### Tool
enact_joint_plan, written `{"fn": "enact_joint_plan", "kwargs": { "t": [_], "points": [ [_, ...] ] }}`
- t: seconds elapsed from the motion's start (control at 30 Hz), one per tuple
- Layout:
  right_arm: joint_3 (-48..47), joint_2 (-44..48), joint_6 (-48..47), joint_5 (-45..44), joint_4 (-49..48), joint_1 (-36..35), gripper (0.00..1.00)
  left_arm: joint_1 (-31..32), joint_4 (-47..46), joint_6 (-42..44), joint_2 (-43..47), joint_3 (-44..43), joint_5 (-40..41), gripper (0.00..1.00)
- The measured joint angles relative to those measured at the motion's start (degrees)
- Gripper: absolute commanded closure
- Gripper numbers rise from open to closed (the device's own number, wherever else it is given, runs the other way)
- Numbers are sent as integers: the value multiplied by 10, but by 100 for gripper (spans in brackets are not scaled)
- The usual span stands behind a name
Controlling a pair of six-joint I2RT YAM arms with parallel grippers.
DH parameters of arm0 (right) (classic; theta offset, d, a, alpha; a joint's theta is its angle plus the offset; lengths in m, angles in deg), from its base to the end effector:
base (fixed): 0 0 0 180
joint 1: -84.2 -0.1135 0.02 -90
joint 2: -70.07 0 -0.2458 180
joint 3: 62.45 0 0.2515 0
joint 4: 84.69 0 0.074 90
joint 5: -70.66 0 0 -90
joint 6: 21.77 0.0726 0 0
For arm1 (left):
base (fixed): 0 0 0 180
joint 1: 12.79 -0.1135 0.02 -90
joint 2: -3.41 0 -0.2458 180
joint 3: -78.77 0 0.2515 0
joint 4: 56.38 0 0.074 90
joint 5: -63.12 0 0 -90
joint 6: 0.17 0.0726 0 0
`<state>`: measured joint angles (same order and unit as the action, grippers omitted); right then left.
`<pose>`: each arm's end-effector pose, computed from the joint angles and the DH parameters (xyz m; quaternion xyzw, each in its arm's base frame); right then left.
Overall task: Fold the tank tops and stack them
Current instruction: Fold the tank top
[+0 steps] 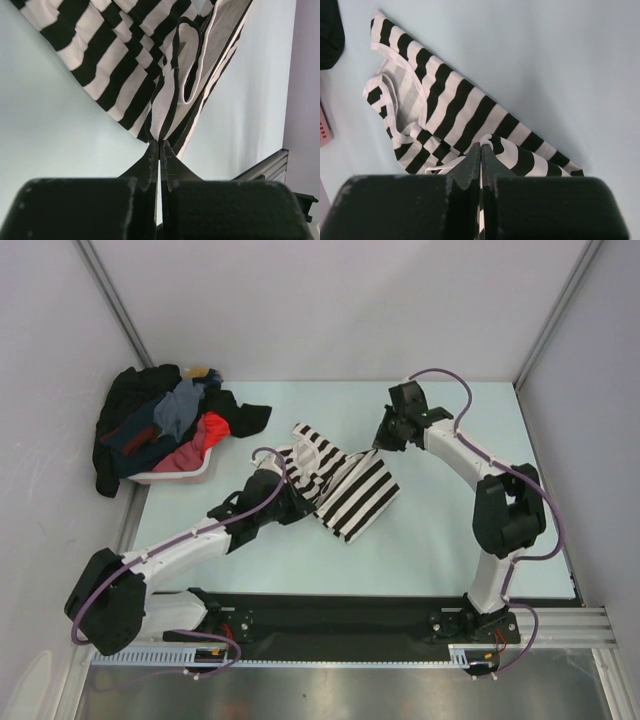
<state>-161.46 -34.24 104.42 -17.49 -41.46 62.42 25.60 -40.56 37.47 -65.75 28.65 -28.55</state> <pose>0.3968 0.1611 0.2186 0.1116 0.9284 0.1847 0.3023 0.2264 -0.1821 0.1774 -0.1011 0.8806 -0.3384 0.3159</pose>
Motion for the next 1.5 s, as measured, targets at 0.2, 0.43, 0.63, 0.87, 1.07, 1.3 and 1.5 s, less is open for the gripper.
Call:
{"fn": "enact_joint_plan", "kwargs": {
  "t": [0.2, 0.43, 0.63, 0.87, 1.07, 1.3, 1.5],
  "points": [
    [-48, -55, -3, 7, 3, -5, 100, -26, -9, 18, -20, 0, -16, 100],
    [-60, -97, -2, 11, 2, -5, 98, -44, -27, 30, -79, 0, -31, 100],
    [-75, -138, -2, 12, -7, -5, 98, -63, -51, 36, -120, 1, -34, 100],
    [-103, -162, -2, 19, -11, -5, 98, -76, -70, 44, -140, 1, -36, 100],
    [-115, -163, -2, 22, -14, -7, 94, -90, -76, 50, -142, 1, -36, 99],
    [-134, -193, -5, 24, -36, -9, 52, -103, -73, 74, -182, 1, -36, 51],
    [-118, -194, -18, 17, -50, -6, 41, -105, -56, 89, -158, 1, 1, 23]
  ]
}}
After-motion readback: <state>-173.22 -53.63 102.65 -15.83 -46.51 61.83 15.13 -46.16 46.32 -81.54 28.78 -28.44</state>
